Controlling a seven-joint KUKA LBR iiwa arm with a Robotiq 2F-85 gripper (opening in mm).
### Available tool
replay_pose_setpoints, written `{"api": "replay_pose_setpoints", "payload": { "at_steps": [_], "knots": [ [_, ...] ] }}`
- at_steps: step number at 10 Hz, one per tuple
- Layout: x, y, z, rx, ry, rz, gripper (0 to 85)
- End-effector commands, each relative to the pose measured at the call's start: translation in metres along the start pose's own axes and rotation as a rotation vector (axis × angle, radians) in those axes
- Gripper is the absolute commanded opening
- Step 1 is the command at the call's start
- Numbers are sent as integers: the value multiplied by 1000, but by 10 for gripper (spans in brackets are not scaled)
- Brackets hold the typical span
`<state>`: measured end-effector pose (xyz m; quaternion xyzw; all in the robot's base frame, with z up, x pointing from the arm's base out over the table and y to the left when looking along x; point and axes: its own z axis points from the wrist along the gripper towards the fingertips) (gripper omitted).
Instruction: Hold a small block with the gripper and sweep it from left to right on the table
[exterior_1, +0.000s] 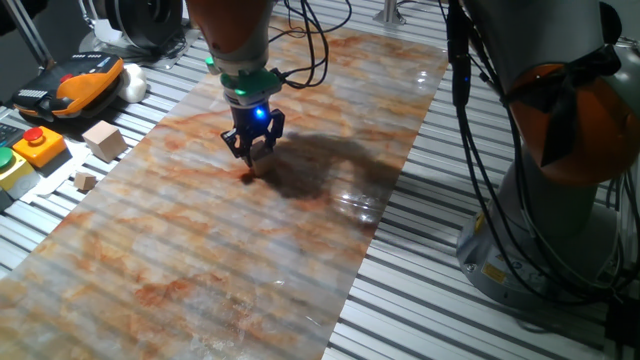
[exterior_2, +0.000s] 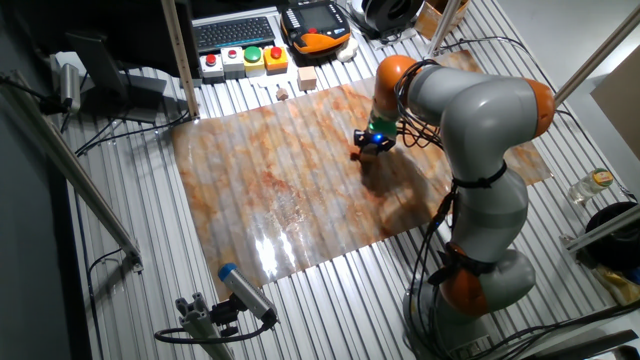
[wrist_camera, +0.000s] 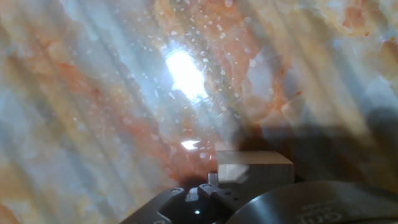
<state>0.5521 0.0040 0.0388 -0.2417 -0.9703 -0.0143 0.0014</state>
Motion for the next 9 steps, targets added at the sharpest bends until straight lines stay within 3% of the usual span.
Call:
{"api": "replay_pose_setpoints", "payload": {
  "at_steps": [1,9],
  "knots": [
    [0,2,-1,-2,4,1,0],
    [1,11,0,0,10,6,0]
  ]
}}
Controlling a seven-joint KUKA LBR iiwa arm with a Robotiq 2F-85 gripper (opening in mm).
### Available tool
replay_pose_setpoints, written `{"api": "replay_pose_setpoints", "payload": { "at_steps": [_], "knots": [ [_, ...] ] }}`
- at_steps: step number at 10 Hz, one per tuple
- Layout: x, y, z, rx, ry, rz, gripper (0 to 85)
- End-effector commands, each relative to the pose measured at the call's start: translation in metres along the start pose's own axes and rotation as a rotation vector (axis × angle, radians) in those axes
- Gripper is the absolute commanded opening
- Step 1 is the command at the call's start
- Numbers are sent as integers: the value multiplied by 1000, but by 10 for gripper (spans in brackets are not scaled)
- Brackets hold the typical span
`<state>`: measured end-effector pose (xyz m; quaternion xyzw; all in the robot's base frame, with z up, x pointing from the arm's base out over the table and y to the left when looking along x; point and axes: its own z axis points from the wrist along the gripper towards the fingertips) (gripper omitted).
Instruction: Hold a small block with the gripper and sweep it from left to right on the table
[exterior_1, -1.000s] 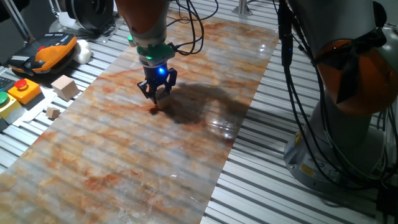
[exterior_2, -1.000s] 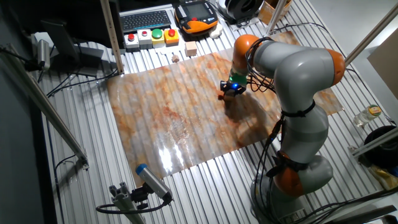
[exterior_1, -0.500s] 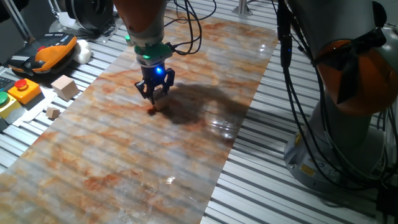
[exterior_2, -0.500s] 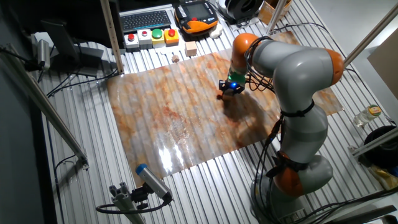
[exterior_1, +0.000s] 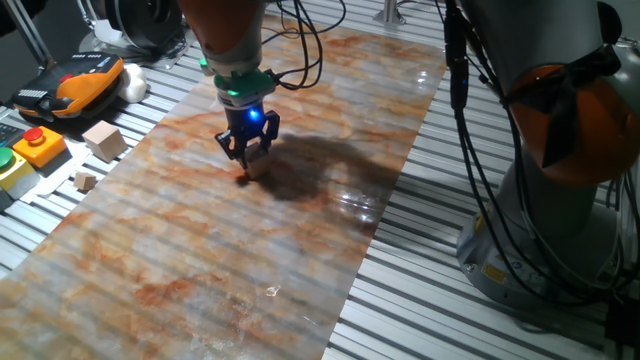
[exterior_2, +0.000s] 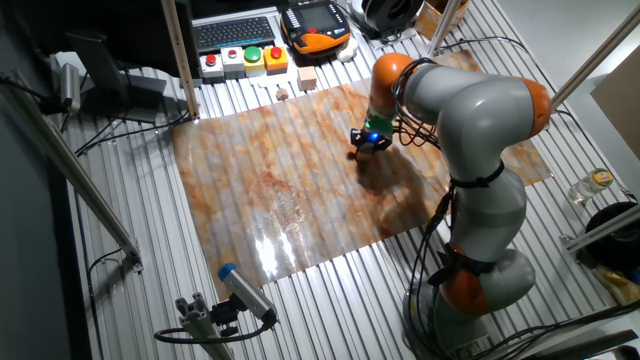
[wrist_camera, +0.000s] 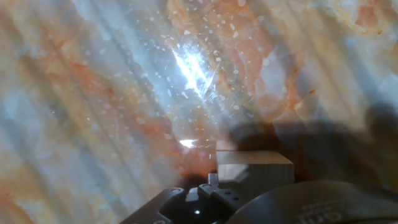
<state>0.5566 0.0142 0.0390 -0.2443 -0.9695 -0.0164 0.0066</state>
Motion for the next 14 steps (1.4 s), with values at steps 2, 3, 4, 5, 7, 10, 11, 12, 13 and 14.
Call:
{"api": "replay_pose_setpoints", "payload": {
  "at_steps": [2,3,4,5,7,10,11,12,13,14],
  "knots": [
    [0,2,0,-1,2,3,0],
    [1,4,1,-3,4,5,0],
    [1,6,1,-3,4,6,0],
    [2,9,2,-6,6,8,0],
    [2,11,2,-5,5,11,0],
    [4,14,3,-9,7,14,0],
    [5,15,4,-9,7,15,0],
    [5,16,4,-10,7,17,0],
    [5,17,4,-10,8,17,0],
    [6,18,4,-14,12,20,0]
  ]
}}
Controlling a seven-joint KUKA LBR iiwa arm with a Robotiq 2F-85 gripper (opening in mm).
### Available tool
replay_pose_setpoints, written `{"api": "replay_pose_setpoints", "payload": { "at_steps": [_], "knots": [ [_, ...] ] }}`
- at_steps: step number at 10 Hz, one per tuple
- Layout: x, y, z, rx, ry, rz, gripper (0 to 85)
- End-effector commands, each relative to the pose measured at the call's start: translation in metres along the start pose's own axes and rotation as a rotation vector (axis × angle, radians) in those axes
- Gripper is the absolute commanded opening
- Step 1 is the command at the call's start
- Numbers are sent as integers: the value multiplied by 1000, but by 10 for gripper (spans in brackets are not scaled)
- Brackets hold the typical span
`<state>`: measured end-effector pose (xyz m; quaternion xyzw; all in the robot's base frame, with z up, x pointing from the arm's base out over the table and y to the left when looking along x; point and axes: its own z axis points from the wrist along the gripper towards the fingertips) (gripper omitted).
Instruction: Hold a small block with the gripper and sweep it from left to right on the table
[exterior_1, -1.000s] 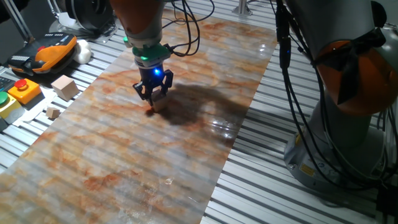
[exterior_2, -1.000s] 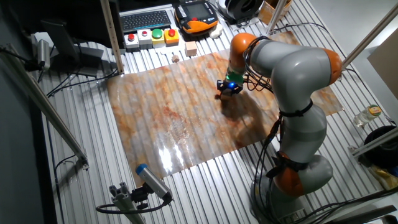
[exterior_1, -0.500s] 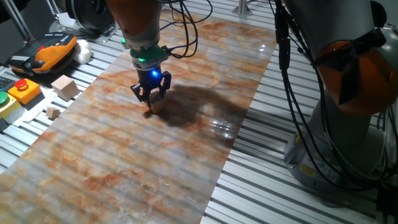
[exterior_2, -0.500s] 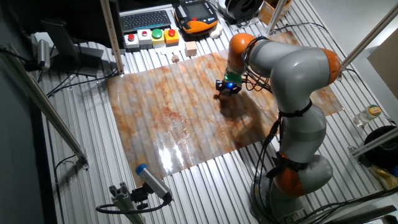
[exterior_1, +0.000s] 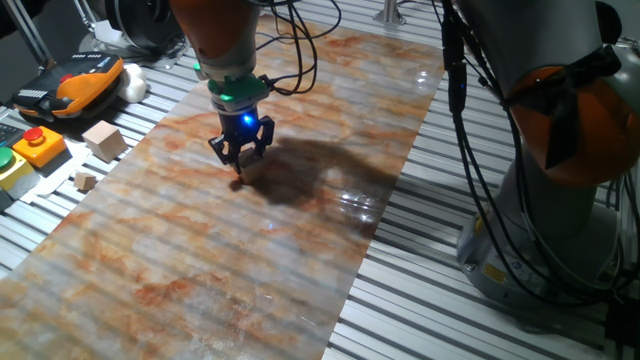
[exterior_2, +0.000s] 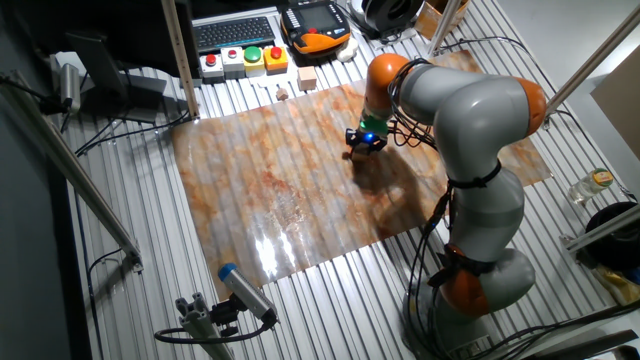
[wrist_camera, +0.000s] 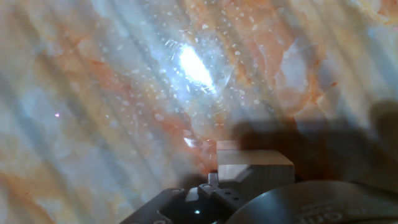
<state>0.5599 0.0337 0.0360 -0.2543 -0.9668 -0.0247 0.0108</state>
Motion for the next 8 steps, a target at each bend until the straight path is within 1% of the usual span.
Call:
{"api": "replay_pose_setpoints", "payload": {
  "at_steps": [1,8],
  "knots": [
    [0,0,0,0,0,1,0],
    [6,11,-2,1,7,18,0]
  ]
}}
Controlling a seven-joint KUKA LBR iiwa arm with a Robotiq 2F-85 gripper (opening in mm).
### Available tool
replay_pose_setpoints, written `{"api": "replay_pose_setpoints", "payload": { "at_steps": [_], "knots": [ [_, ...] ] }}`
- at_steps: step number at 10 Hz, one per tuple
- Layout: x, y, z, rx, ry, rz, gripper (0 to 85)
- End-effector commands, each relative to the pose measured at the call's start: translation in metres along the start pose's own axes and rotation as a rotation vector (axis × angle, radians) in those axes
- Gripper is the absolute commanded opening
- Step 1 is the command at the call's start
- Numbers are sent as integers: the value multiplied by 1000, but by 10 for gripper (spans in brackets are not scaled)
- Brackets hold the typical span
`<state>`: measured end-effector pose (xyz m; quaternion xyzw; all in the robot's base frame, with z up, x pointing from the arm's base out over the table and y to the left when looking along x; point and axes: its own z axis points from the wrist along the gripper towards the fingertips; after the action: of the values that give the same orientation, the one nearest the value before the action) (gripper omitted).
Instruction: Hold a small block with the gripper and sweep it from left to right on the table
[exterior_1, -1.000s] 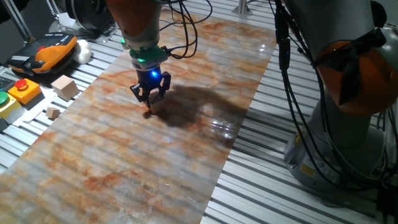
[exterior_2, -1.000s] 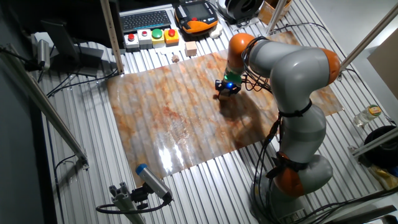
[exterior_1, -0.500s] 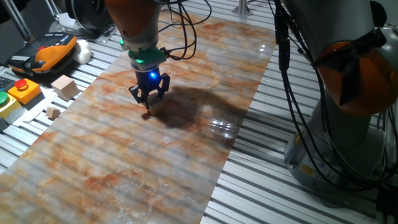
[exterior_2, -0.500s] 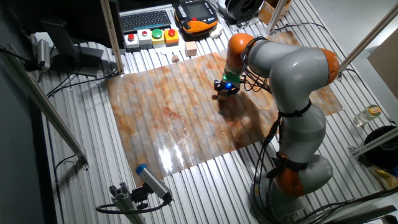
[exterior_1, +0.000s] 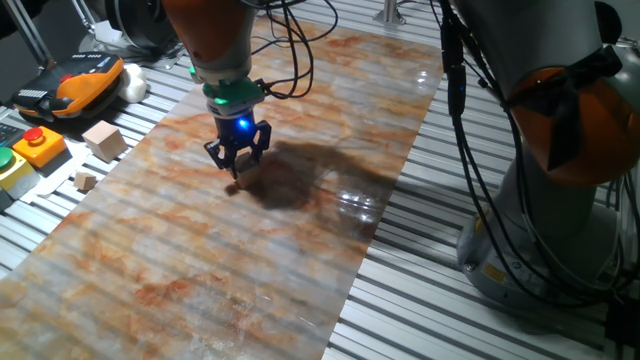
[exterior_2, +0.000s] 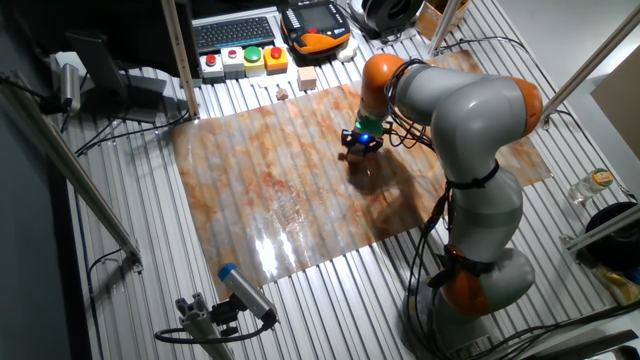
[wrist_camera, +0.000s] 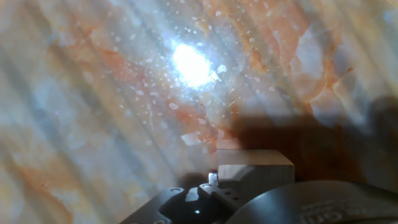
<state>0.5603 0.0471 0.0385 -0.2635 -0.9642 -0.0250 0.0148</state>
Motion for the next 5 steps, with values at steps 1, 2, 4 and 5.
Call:
{"api": "replay_pose_setpoints", "payload": {
  "at_steps": [1,2,4,5],
  "knots": [
    [0,1,0,0,-1,2,0],
    [1,2,0,0,-1,3,0],
    [1,4,1,-1,-1,7,0],
    [2,4,1,-2,1,8,0]
  ]
}}
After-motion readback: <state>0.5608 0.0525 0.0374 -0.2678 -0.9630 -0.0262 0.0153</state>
